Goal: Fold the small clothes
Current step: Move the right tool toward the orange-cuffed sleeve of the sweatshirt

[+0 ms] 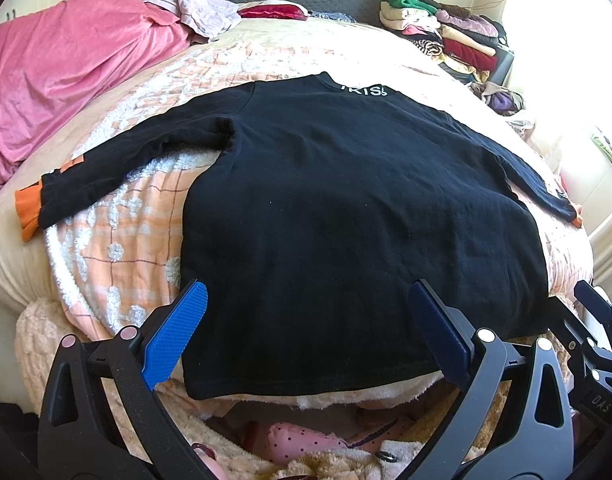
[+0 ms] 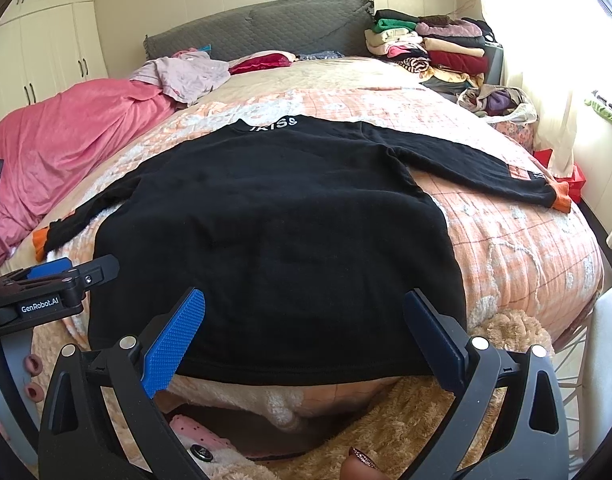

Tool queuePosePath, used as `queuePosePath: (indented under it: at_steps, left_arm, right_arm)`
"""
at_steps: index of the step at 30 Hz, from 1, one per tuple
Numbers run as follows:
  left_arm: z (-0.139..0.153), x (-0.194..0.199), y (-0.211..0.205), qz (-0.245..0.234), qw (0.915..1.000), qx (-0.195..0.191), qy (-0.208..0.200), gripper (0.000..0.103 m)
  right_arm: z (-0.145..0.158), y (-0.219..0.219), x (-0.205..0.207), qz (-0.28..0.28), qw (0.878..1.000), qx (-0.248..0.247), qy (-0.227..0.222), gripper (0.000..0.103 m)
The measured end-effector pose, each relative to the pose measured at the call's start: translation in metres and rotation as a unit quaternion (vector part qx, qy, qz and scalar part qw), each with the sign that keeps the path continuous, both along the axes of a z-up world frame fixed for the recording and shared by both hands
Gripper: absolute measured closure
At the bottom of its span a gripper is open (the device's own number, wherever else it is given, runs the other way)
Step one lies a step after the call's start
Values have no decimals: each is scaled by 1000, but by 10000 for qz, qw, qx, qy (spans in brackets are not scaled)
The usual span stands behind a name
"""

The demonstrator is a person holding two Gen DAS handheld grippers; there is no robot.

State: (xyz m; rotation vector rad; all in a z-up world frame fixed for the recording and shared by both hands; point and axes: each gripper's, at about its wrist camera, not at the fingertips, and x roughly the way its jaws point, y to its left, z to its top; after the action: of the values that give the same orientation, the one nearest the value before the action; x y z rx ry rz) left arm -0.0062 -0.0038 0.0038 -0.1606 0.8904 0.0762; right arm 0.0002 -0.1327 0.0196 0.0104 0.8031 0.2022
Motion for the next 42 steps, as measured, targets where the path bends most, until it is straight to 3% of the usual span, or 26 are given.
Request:
queuePosePath:
  at_steps: [19, 42]
  left_arm:
    - [5, 24, 0, -2, 10000, -14, -27, 8]
    - [17, 82, -3, -180, 9998, -119, -58, 8]
  right_arm:
    - [2, -11, 20, -49, 9997, 220, 29, 4]
    - [15, -41, 85, -513, 9977, 442, 35, 4]
